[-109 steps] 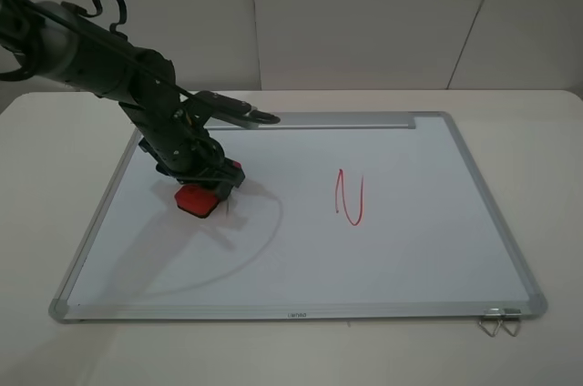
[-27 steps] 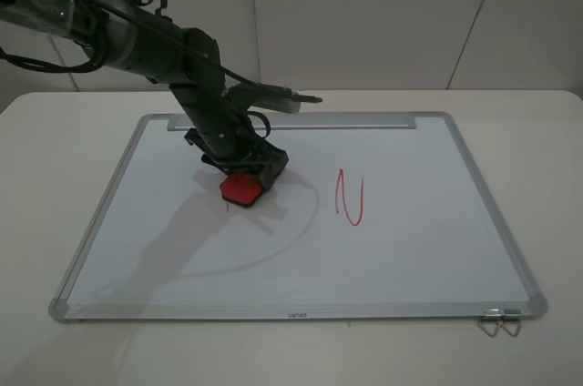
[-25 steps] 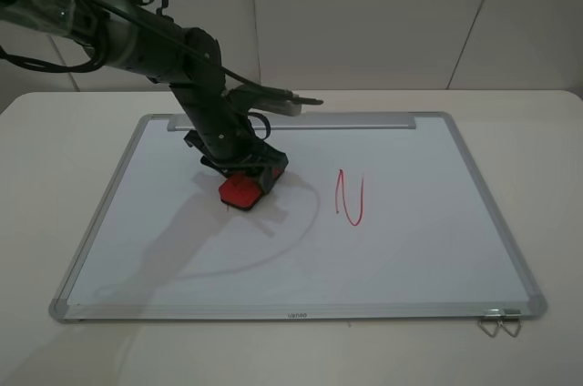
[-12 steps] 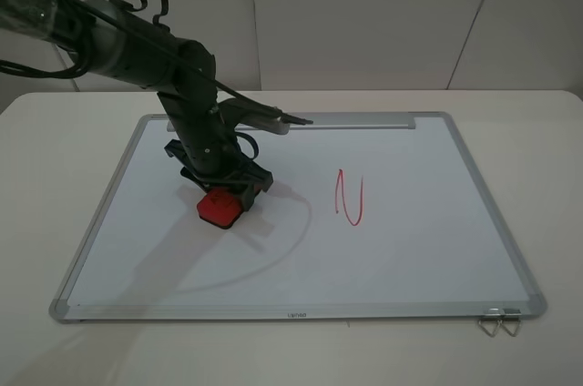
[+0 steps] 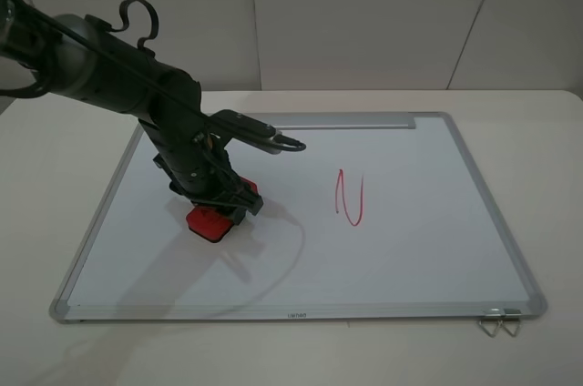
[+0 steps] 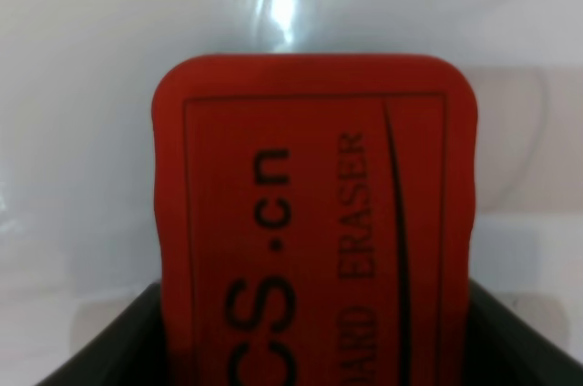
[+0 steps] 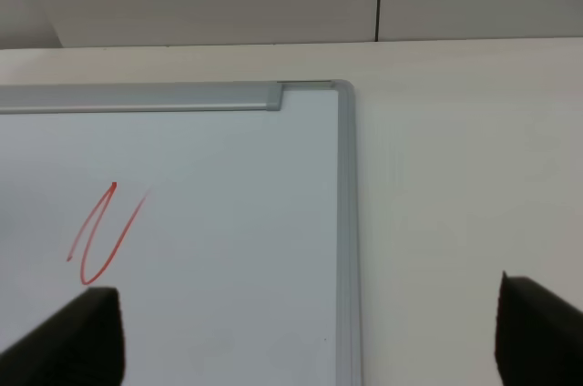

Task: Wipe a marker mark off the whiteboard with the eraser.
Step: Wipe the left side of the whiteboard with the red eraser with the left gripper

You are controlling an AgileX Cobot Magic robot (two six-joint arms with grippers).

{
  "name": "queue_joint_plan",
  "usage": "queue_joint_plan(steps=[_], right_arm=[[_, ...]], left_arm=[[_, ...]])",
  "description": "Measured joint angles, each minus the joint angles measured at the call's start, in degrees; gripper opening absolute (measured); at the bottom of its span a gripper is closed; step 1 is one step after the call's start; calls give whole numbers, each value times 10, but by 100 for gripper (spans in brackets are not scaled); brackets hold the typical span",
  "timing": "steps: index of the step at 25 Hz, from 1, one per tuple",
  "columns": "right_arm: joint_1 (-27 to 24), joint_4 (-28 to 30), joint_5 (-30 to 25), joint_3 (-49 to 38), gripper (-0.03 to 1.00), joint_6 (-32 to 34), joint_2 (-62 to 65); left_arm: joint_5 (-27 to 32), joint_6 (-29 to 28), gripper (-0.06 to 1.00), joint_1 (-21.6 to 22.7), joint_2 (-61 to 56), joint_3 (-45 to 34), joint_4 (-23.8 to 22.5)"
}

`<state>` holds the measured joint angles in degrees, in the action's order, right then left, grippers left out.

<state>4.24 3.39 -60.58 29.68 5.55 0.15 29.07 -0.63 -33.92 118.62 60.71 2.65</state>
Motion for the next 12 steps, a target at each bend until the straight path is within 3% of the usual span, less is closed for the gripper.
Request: queue_joint_plan(steps=[8,12], right_arm=[[0,0,0,0,72,0,0],[0,0,0,0,72,0,0]], left_arm=[[-9,-5,57,-2,-11,-14,0],[35,-10,57,3,0,22,4]])
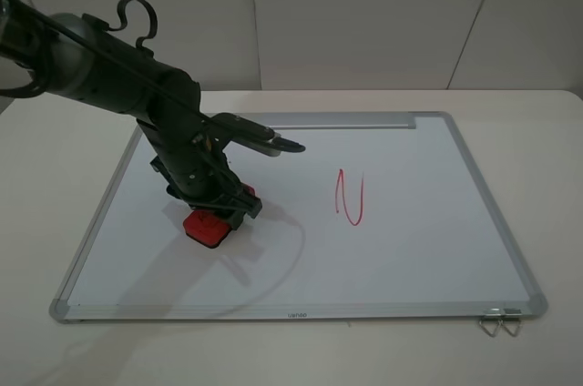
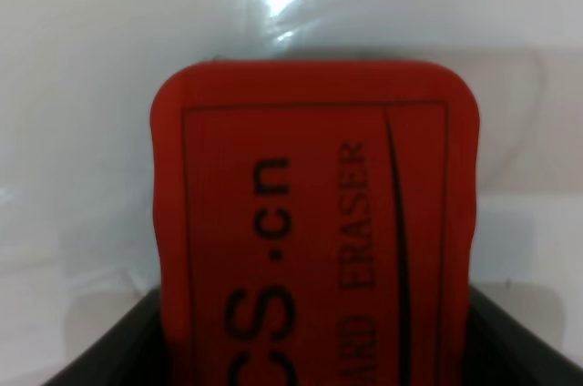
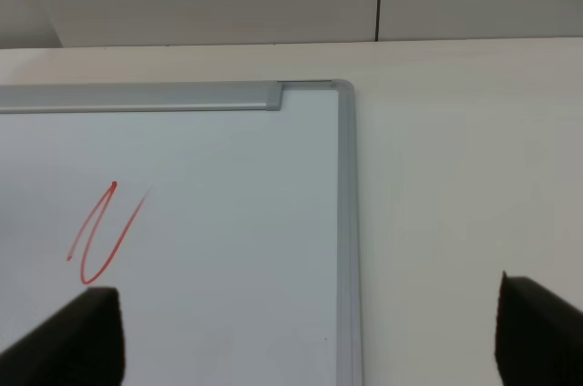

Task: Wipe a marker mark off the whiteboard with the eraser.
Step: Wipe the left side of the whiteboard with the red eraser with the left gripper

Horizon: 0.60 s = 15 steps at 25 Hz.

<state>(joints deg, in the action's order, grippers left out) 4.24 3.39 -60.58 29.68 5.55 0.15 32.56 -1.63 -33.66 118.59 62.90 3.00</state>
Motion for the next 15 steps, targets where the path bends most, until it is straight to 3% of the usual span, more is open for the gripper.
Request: queue_joint_plan(steps=[7,15], right_arm=[[0,0,0,0,72,0,0],[0,0,0,0,72,0,0]], left_arm=[[70,-11,57,31,52,119,12],[112,-23,57,69,81,200,-23]])
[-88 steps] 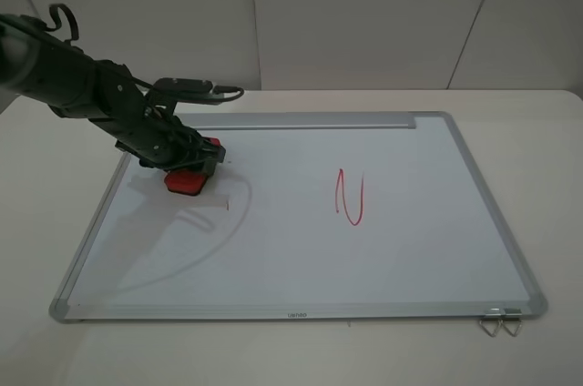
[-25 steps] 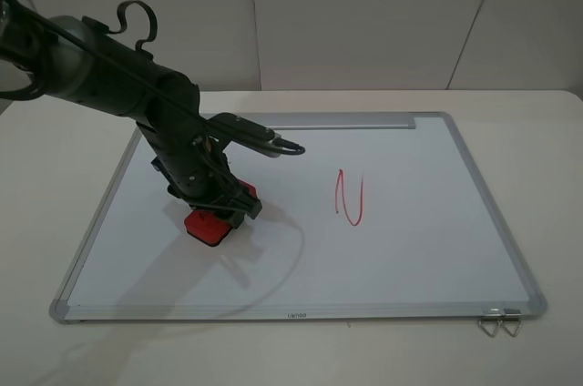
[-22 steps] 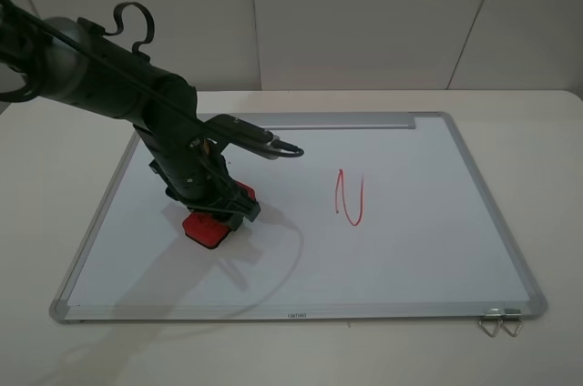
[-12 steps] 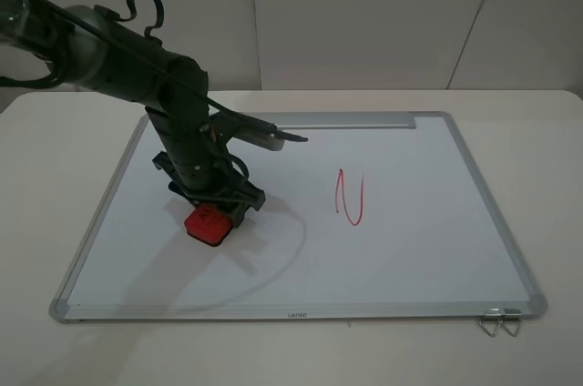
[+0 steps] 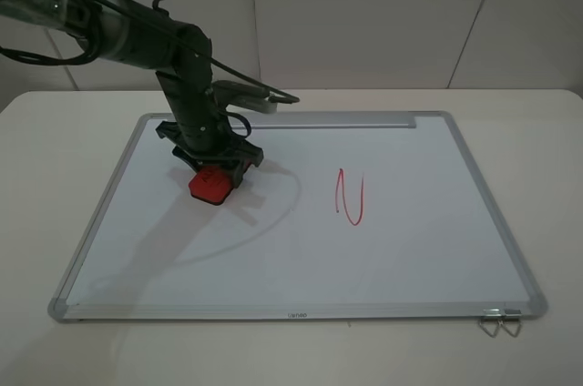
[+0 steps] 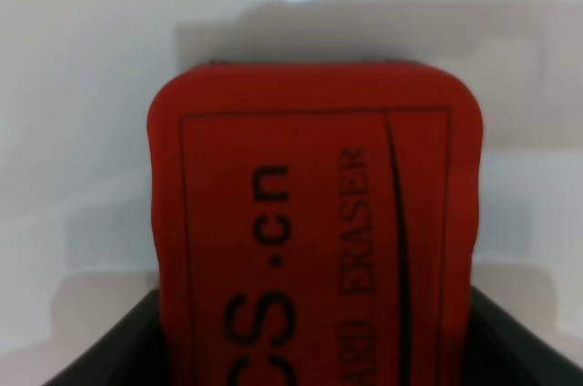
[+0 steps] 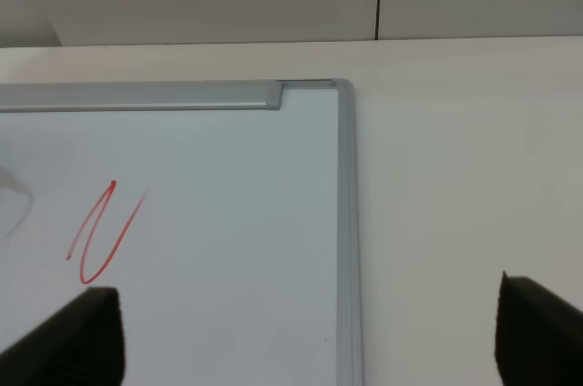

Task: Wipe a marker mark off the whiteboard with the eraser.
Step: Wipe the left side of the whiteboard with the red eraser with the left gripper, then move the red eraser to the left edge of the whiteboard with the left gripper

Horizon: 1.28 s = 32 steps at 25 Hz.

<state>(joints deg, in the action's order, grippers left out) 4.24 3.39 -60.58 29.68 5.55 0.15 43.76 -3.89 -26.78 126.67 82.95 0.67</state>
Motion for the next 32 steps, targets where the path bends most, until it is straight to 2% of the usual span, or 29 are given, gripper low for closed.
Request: queue_joint_plan(steps=[4,11,20,24,27,32], right_arm=[[0,0,0,0,72,0,0],[0,0,0,0,72,0,0],[0,0,0,0,72,0,0],[0,0,0,0,72,0,0],[0,0,0,0,72,0,0],[0,0,0,0,72,0,0]], left_arm=[[32,-6,57,9,9,28,-7],[55,-6,57,32,5,44,-15],[84,-10,57,42,-73,44,-19],[102,-36,57,42,-103,43,-38],[102,-60,57,42,-129,15,-45],[73,-108,57,42,-184,-84,-46]])
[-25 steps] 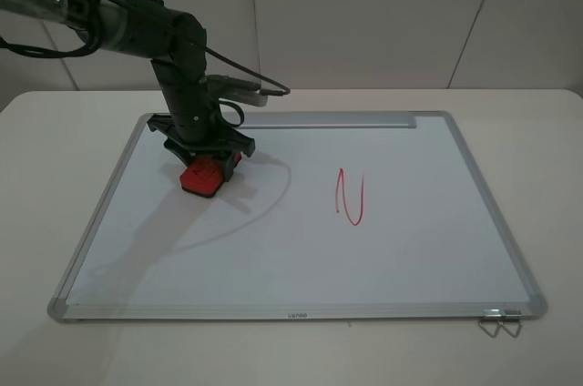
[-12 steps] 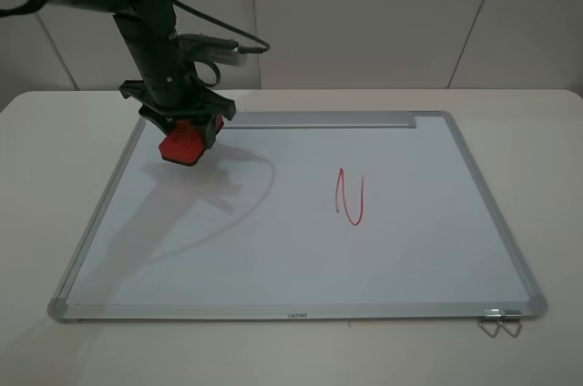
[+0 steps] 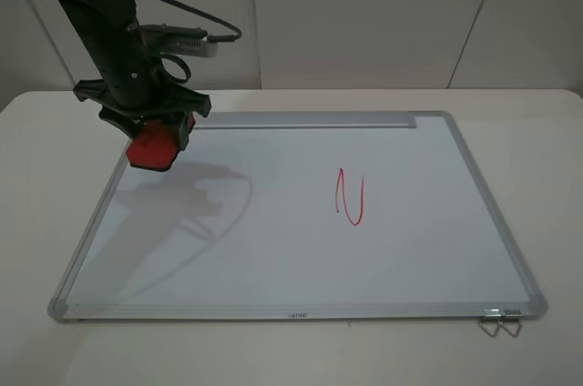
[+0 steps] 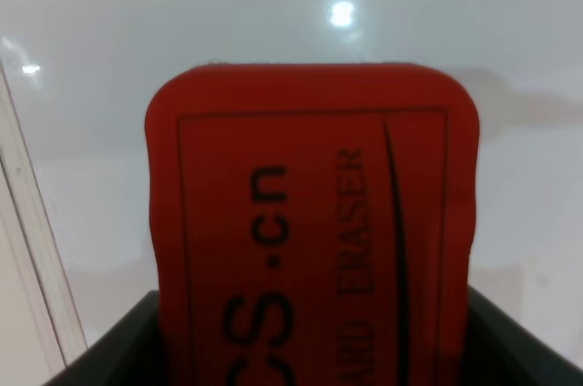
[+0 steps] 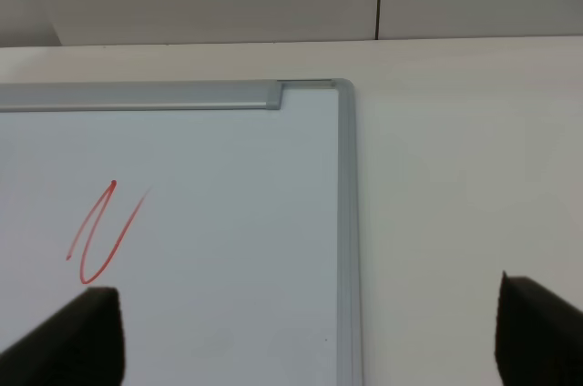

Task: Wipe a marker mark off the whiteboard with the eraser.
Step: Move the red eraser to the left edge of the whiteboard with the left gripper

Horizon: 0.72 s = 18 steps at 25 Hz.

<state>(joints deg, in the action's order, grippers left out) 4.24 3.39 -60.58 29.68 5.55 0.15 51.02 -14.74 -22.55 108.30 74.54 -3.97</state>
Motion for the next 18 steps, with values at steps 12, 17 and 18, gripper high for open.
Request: queue_joint_plan(steps=[12,17,18], right_arm=[[0,0,0,0,72,0,0],[0,0,0,0,72,0,0],[0,0,0,0,72,0,0]], left_arm=[[-179,-97,57,0,-71,-293,3],[-243,-108,57,0,-71,-343,13],[-248,-108,57,0,-71,-346,14]])
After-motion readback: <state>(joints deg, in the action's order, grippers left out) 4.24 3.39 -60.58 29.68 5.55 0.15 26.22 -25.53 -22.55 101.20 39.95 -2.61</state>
